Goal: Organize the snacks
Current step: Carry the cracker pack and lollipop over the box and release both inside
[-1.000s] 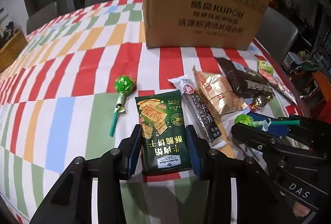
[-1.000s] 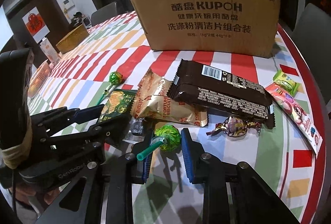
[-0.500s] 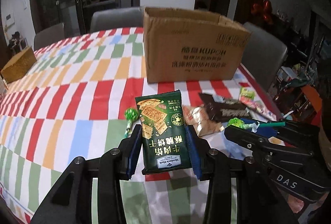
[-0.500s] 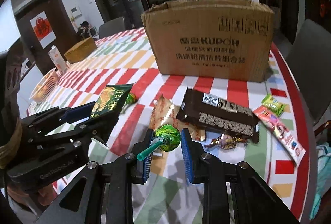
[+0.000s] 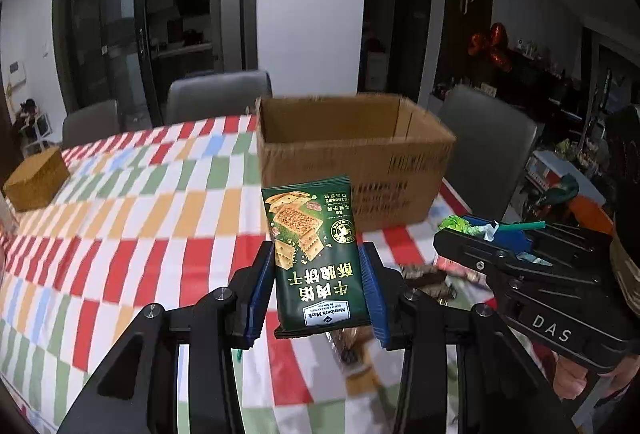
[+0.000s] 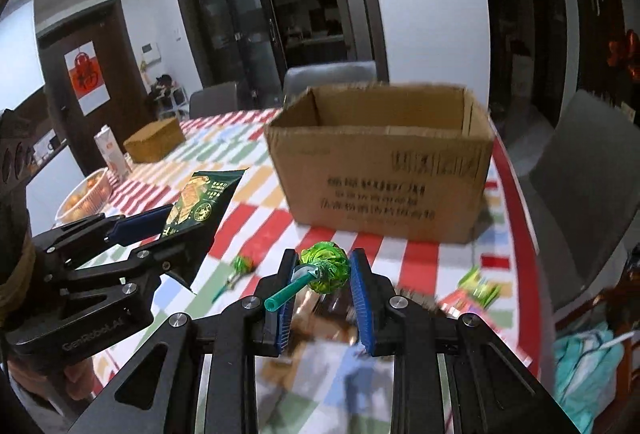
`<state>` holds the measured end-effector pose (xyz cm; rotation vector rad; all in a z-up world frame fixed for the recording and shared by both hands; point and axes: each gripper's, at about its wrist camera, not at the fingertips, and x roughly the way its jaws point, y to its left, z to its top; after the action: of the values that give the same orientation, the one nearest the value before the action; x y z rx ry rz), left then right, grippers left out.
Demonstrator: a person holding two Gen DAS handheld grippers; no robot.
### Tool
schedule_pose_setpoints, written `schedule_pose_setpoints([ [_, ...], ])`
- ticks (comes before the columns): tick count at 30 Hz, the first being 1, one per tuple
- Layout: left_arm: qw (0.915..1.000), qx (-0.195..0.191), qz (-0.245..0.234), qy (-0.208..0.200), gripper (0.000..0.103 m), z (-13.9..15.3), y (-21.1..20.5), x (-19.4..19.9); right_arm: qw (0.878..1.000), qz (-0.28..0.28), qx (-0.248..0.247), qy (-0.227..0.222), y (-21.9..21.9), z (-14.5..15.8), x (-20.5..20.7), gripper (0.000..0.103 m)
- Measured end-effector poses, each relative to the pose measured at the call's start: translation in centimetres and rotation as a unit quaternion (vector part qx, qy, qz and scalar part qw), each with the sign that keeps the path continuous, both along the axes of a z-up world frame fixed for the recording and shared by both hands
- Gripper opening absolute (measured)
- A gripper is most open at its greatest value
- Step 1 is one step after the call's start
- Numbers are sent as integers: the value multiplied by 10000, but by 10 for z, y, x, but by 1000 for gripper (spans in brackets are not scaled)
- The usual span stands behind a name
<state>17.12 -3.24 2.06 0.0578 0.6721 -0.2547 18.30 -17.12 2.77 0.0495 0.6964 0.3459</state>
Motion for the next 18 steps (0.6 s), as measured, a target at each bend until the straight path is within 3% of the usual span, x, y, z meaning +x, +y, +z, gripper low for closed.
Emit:
schedule_pose_setpoints([
  [10, 9990, 147, -158, -400, 42, 46, -15, 31, 9985, 3, -276, -465, -9, 48, 29, 28],
  [18, 9975, 357, -344, -496, 42, 65, -24, 72, 9975, -82, -389, -586, -20, 70, 63, 28],
])
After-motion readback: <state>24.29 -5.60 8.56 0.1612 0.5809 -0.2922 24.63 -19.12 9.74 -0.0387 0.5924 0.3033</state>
